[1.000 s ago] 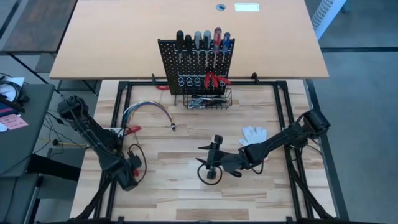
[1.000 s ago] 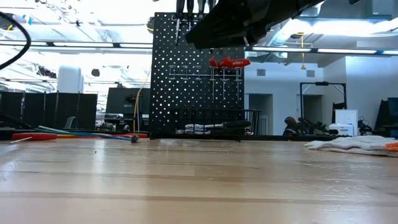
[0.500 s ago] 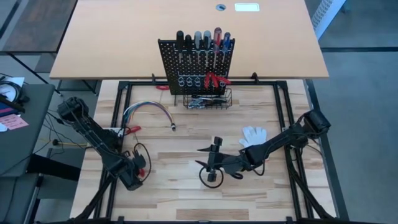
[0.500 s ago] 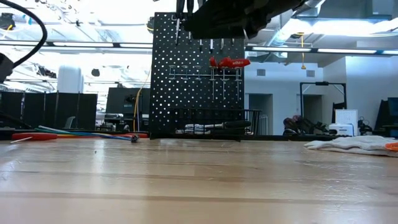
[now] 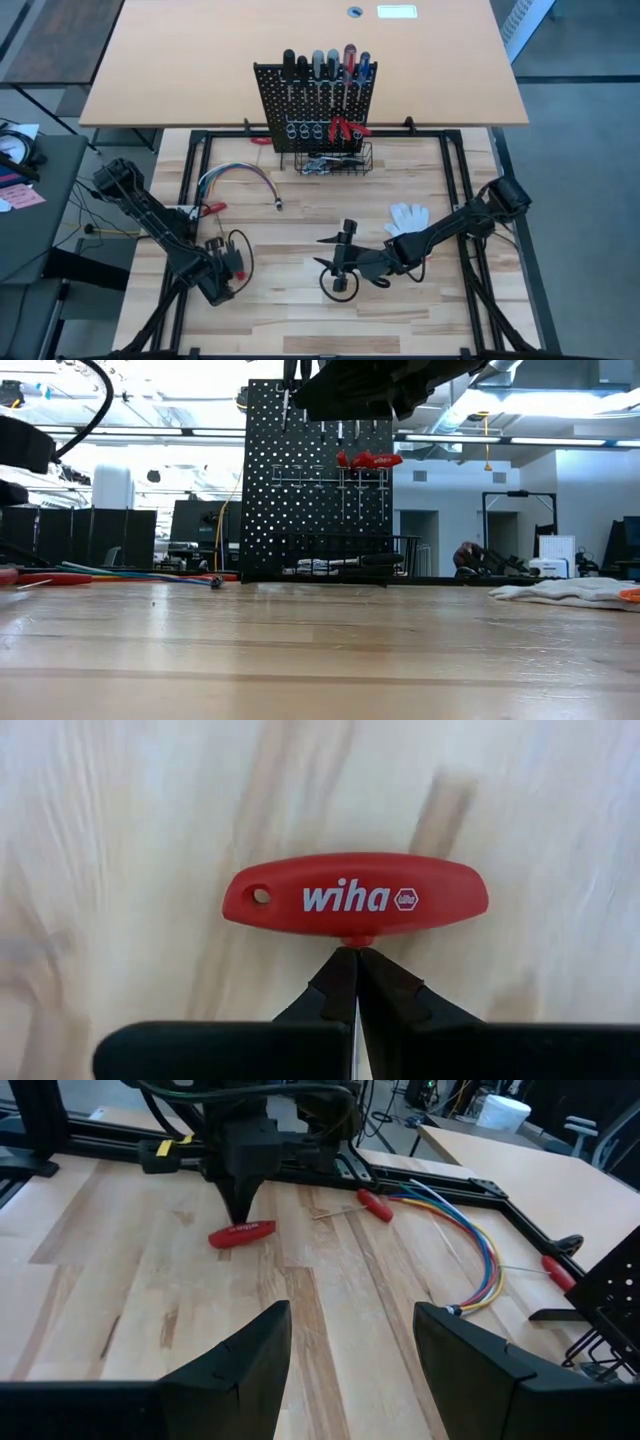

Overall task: Hang tools onto peg board
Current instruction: Hang the bottom red hex key onto the black pegboard

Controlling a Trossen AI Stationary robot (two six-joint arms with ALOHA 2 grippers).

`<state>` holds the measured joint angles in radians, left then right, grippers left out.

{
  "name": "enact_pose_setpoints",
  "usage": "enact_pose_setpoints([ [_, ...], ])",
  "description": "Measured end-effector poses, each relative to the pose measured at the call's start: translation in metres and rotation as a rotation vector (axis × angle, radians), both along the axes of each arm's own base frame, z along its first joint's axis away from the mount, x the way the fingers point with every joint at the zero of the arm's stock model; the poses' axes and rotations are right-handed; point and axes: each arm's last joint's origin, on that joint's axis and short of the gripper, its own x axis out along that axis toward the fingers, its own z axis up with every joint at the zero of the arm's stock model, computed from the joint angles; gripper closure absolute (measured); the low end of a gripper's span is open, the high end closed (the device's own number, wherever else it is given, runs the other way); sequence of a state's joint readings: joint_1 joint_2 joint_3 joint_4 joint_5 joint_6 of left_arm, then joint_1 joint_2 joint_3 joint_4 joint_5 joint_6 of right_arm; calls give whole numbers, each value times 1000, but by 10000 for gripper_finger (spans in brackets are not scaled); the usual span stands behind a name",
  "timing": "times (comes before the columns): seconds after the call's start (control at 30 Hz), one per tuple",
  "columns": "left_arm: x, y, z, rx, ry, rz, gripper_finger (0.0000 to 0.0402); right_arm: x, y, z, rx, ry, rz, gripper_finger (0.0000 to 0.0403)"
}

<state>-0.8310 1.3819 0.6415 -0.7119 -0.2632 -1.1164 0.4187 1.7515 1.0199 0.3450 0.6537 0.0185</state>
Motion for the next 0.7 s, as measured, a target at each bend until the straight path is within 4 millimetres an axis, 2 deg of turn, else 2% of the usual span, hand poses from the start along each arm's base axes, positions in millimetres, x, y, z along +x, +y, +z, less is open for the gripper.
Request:
enact_pose_setpoints([
  [0.37,9,6,2,63,-63,-34,401,0,0,0,0,0,0,187],
  [0.7,38,15,11,245,-387,12,401,1,-1,-1,59,-17,-22,187],
])
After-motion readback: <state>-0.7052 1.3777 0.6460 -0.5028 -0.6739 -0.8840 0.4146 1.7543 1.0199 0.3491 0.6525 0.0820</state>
